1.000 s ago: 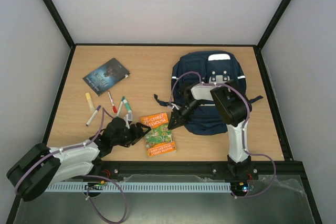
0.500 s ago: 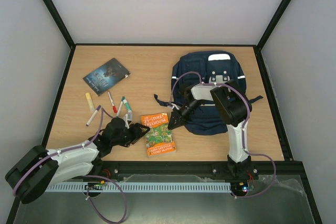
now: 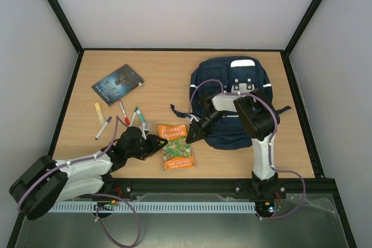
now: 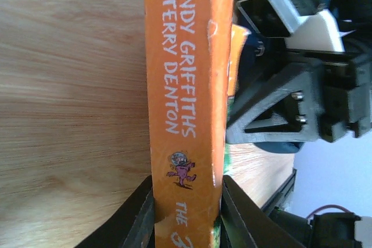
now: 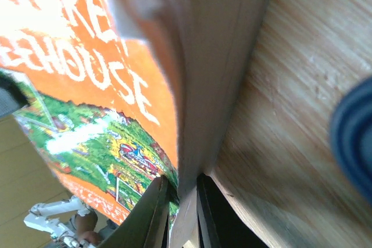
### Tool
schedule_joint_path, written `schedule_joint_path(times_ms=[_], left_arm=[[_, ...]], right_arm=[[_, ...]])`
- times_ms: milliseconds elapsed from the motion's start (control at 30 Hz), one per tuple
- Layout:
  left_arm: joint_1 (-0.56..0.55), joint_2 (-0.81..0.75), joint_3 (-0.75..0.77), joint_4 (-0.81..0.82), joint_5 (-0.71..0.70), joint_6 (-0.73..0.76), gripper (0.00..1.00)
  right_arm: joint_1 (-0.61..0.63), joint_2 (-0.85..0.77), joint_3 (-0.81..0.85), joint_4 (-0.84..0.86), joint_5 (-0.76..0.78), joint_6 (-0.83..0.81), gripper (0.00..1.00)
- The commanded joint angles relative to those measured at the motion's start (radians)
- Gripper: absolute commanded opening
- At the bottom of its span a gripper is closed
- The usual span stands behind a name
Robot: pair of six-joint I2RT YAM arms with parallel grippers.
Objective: Pack the student bag
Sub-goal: Pick up the book from the center of the board.
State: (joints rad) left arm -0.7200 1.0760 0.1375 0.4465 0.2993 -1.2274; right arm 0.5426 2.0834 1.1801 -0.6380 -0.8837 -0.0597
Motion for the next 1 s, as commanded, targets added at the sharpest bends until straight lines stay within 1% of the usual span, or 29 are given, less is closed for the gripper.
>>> schedule_joint_path(times_ms=[0, 100, 133, 167, 200, 267, 300, 333, 400, 500, 567, 633, 700, 800, 900, 967], left_arm=[[-0.012, -0.071, 0.087, -0.002, 0.011, 0.036, 0.24], [-0.01, -0.138, 0.133, -0.121, -0.013, 0.074, 0.14], [-0.01, -0.162, 0.152, -0.175, -0.022, 0.094, 0.1], [-0.009, -0.185, 0.179, -0.231, -0.035, 0.118, 0.05], [-0.009, -0.208, 0.207, -0.288, -0.05, 0.147, 0.03], [-0.005, -0.244, 0.263, -0.406, -0.092, 0.207, 0.02], [-0.002, -0.258, 0.29, -0.45, -0.106, 0.238, 0.02], [0.005, -0.268, 0.319, -0.488, -0.116, 0.281, 0.02], [0.019, -0.273, 0.37, -0.536, -0.116, 0.345, 0.02], [0.039, -0.244, 0.467, -0.557, -0.082, 0.439, 0.02], [0.046, -0.208, 0.532, -0.556, -0.055, 0.504, 0.02], [0.05, -0.17, 0.604, -0.553, -0.041, 0.567, 0.02], [0.054, -0.135, 0.666, -0.535, -0.023, 0.611, 0.02], [0.06, -0.091, 0.753, -0.502, 0.032, 0.657, 0.02], [0.062, -0.062, 0.815, -0.447, 0.116, 0.669, 0.02], [0.062, -0.042, 0.838, -0.403, 0.169, 0.663, 0.02]], right_arm=[[0.028, 0.078, -0.074, 0.055, 0.327, -0.001, 0.13], [0.022, 0.011, -0.052, 0.022, 0.319, -0.012, 0.18], [0.013, -0.022, -0.044, 0.002, 0.308, -0.017, 0.2], [0.003, -0.069, -0.032, -0.012, 0.299, -0.02, 0.23], [-0.017, -0.117, -0.024, -0.022, 0.295, -0.021, 0.27], [-0.055, -0.232, -0.007, -0.041, 0.298, -0.027, 0.39], [-0.081, -0.298, 0.001, -0.053, 0.293, -0.036, 0.49], [-0.109, -0.353, 0.005, -0.059, 0.284, -0.045, 0.55], [-0.164, -0.456, 0.003, -0.069, 0.261, -0.071, 0.62], [-0.223, -0.602, -0.013, -0.095, 0.219, -0.147, 0.7], [-0.233, -0.707, -0.056, -0.066, 0.221, -0.181, 0.76], [-0.236, -0.811, -0.123, -0.013, 0.223, -0.175, 0.85], [-0.235, -0.905, -0.176, 0.054, 0.237, -0.127, 0.98], [-0.236, -0.978, -0.22, 0.112, 0.22, -0.086, 0.99], [-0.235, -0.967, -0.201, 0.114, 0.195, -0.064, 0.99], [-0.236, -0.938, -0.177, 0.106, 0.141, -0.062, 0.99]])
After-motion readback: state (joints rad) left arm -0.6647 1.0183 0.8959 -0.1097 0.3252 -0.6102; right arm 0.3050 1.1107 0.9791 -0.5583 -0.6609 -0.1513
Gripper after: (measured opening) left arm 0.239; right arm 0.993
